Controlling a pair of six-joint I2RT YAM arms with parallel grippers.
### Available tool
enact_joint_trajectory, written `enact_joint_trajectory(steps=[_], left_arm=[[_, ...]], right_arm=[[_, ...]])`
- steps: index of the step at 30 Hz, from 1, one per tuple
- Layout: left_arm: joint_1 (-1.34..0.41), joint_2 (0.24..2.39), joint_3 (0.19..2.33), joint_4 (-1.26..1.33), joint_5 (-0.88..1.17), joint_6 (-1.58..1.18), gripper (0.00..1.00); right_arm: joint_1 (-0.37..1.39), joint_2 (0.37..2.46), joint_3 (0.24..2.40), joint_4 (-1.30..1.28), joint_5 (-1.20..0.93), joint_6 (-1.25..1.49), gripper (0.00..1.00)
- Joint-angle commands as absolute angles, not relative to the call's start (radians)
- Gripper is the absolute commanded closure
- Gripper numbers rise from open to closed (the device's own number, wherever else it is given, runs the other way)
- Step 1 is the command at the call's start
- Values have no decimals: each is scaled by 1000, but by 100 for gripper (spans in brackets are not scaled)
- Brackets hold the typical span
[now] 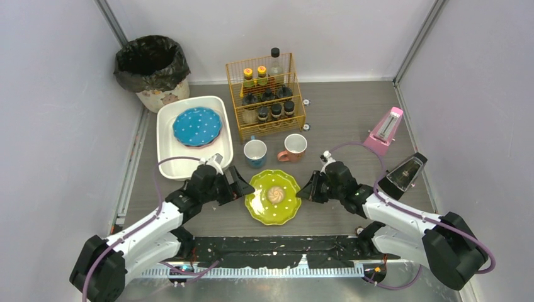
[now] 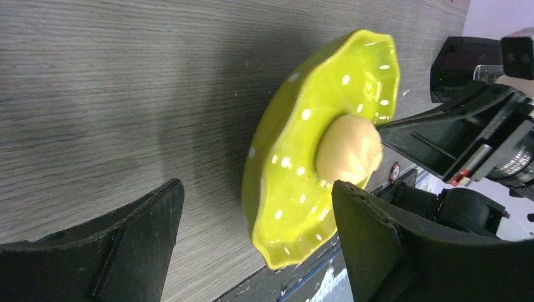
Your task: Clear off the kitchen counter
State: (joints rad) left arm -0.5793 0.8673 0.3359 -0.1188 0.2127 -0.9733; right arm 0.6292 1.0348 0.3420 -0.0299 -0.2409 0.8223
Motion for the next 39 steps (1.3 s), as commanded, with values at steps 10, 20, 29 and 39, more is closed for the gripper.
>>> enact_joint_trajectory(steps=[10,20,29,39], left_arm=[[-585,964,264,185,288,-1018,25],[-584,897,194,301,299,-1058,44],[-585,746,178,309,288,-1117,89],[-585,498,315,108,125,-1216,100]], right_arm=[[634,1029,311,342,-394,972,95],[631,931,303,336,-399,1021,95],[628,854,355,206,-379,978,95],[624,733,537,-140,-203,812,28]])
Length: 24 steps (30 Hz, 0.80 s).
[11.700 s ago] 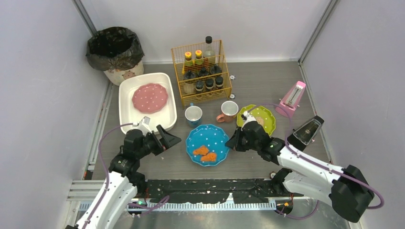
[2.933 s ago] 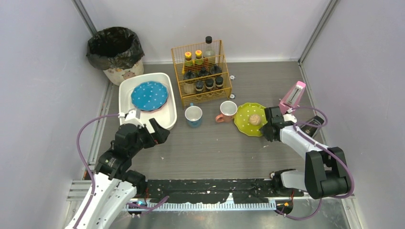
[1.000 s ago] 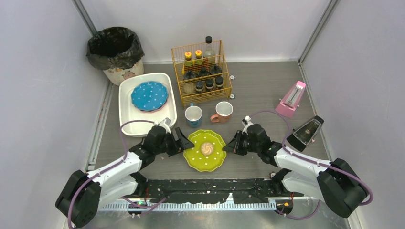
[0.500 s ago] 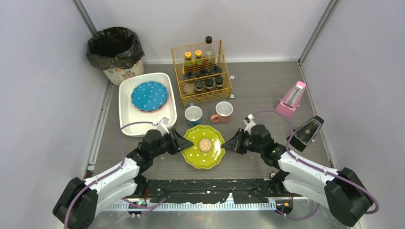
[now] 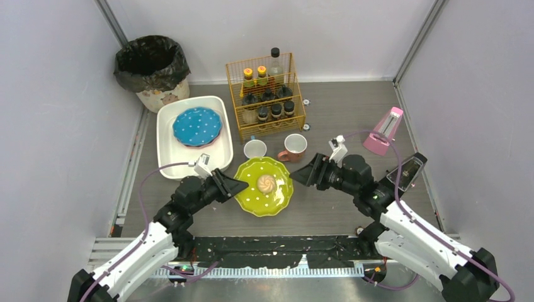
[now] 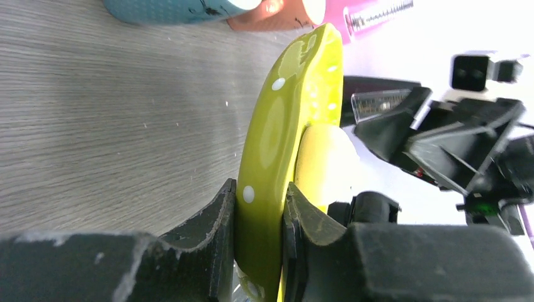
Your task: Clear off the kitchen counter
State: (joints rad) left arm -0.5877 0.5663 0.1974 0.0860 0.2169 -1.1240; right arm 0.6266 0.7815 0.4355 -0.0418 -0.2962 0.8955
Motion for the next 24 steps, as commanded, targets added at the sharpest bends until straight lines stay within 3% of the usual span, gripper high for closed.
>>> enact_joint_trajectory(steps=[1,5,14,24], left_arm=[[-583,490,334,96,104,-1226,100],[-575,487,430,48,50,-1236,100],[-432,589,677,3,-19,-1261,100],[-141,811,1021,-66,-32,-1293,100]], right_arm=[[622,720,563,-159,-190,800,18],[622,681,642,-272,-101,707,2],[621,574,769,-471,184,543,5],[621,563,778,-489,207,446,5]])
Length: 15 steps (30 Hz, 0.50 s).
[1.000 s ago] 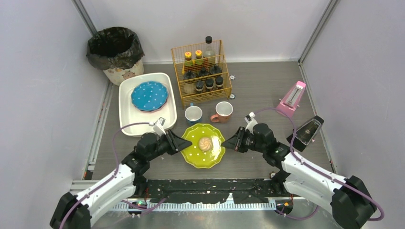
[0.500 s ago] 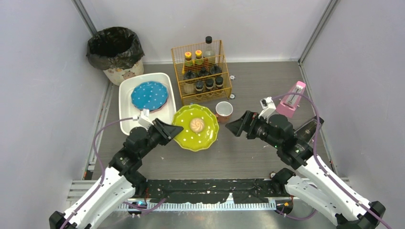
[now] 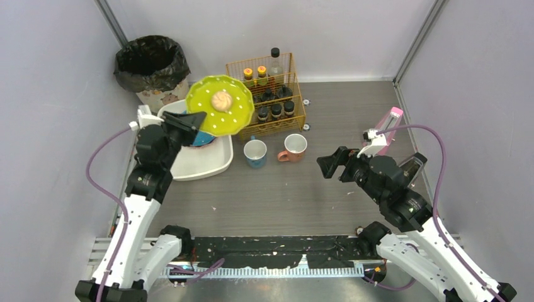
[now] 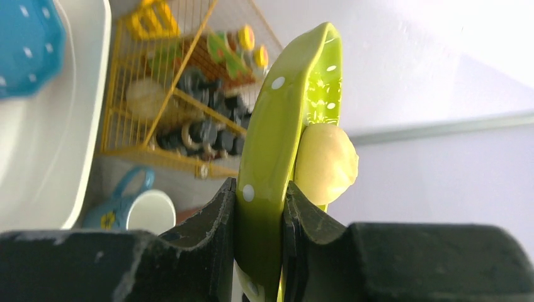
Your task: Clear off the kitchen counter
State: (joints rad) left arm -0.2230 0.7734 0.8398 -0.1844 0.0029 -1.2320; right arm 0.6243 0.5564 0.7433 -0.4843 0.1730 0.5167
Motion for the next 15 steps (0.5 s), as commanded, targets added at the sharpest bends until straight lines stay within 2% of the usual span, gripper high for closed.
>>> enact_joint_trajectory(steps=[1,8,15], left_arm=[[-109,834,1055,-67,-45,-1292,100],[79,1017,1268,-24,-189,-1300,100],[176,1224,1475,28,-342,-1266,100]], right_arm=[[621,565,779,-489,209,439,5],[621,575,795,-501,238,360,5],[621,589,815,-526,319,317,5]])
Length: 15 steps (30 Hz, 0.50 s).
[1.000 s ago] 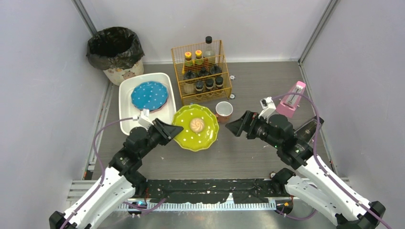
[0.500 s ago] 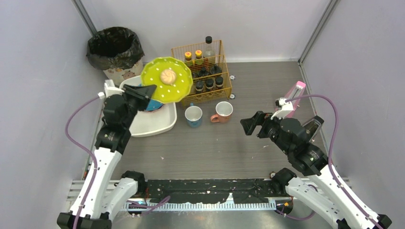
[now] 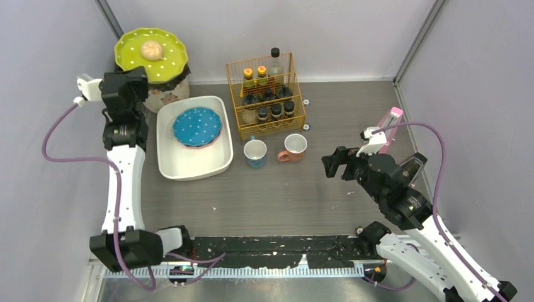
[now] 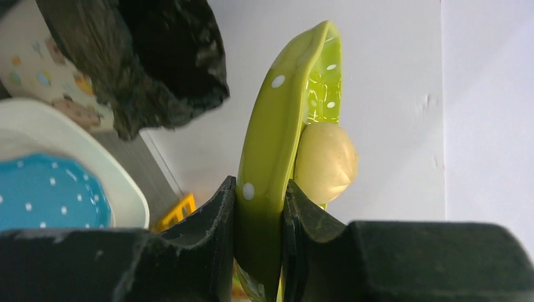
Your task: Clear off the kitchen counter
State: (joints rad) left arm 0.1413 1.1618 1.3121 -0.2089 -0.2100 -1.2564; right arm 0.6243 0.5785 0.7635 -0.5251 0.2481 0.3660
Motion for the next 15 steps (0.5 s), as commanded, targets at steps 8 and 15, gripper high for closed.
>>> enact_joint_trajectory(steps=[8,15], left_arm=[[210,1494,1715,107,-558,-1043,100],[210,1735,1996,129,-664,-789,100]], right_arm=[[620,657,863,-555,388,278,5],[620,736,902,-573,392,267,5]])
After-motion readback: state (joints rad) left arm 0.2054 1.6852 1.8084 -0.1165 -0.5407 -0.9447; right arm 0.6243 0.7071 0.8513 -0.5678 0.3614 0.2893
